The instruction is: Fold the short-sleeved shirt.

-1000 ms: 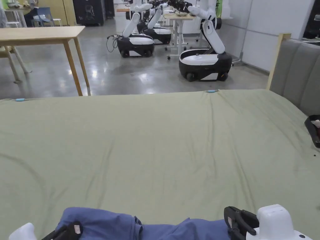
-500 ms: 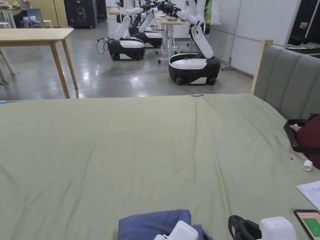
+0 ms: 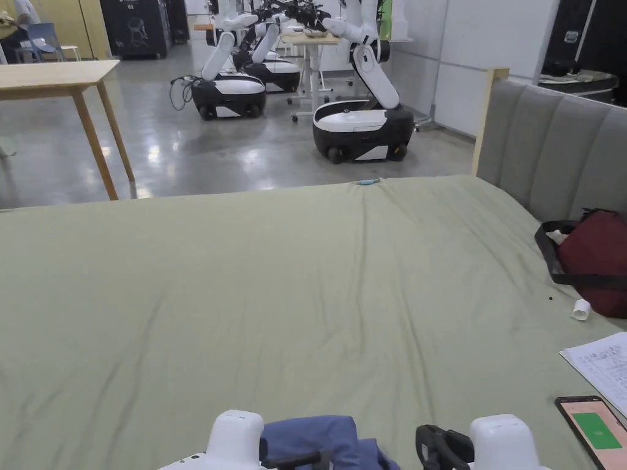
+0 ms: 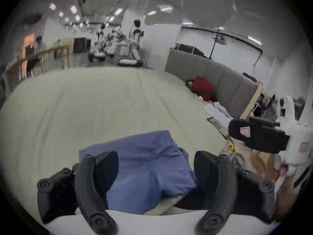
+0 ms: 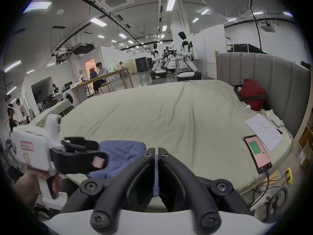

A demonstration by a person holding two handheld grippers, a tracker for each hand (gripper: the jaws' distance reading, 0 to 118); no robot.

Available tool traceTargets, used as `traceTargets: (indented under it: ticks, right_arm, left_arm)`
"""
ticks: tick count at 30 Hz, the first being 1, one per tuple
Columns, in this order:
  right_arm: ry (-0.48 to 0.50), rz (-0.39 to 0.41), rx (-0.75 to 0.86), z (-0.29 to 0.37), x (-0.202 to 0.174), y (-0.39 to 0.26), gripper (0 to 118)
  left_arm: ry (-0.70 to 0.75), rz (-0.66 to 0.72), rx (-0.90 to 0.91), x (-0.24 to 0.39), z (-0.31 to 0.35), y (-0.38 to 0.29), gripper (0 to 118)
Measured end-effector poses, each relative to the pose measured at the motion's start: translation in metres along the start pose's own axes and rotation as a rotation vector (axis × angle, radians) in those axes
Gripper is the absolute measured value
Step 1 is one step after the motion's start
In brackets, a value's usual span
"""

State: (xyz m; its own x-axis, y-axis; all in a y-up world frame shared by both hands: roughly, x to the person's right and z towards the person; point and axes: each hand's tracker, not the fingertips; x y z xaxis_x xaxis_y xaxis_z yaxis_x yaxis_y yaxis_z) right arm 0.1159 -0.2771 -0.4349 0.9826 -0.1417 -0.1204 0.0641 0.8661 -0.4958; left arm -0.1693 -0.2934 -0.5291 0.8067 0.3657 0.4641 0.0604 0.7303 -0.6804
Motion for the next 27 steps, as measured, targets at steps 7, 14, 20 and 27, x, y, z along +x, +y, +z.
traceTargets:
  ticks: [7, 14, 20, 27]
  right_arm:
    - [0.070, -0.044, -0.072, -0.015, -0.011, -0.003, 5]
    - [0.254, -0.155, -0.144, -0.062, -0.022, -0.015, 5]
    - [0.244, -0.197, -0.305, -0.112, -0.014, -0.046, 5]
    - [0.210, -0.212, -0.277, -0.113, -0.006, -0.053, 5]
  left_arm:
    - [-0.167, -0.047, -0.177, 0.036, -0.080, -0.032, 23]
    - [-0.157, 0.071, 0.002, -0.017, 0.014, -0.027, 29]
    - [-0.113, 0.290, 0.065, -0.104, 0.073, -0.049, 118]
    - [-0.318, 0.651, -0.029, -0.163, 0.007, -0.090, 115]
